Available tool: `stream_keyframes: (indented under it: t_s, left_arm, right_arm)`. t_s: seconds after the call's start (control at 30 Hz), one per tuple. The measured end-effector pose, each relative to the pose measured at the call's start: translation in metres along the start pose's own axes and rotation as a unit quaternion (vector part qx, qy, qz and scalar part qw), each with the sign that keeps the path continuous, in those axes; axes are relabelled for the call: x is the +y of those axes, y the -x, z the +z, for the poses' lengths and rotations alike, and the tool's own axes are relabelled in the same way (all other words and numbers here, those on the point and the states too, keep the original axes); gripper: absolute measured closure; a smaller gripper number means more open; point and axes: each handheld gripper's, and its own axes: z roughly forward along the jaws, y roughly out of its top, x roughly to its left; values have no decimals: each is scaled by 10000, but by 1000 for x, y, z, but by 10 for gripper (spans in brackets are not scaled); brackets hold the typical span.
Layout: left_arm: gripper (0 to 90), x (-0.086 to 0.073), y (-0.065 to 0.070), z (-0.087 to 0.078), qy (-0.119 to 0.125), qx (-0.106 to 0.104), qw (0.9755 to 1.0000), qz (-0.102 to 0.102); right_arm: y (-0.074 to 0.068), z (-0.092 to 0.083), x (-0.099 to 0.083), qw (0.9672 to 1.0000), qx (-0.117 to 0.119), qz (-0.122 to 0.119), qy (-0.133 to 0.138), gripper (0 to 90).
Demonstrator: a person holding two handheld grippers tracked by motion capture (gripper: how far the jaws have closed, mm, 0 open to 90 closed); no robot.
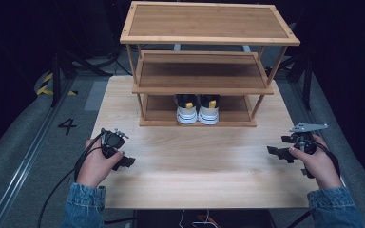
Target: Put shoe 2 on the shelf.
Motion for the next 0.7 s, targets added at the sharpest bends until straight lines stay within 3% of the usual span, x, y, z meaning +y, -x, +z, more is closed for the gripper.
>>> stream_keyframes:
  t_s: [0.4,0.53,0.6,0.7]
  left_arm:
    - [175,-4,-10,6,197,31,9998,-41]
    - [169,-3,-11,8,270,-5,9995,-165]
    - [169,-2,-11,10,260,-19,9995,-183]
    - [170,-1,-12,11,277,4,9994,-202]
  right_arm:
    - [17,27,-24,9993,-363,123,22,183]
    - [18,33,-27,9980,-469,318,282,185]
    - [17,37,-27,9964,-462,546,447,185]
    - [15,39,-27,9949,-497,694,534,185]
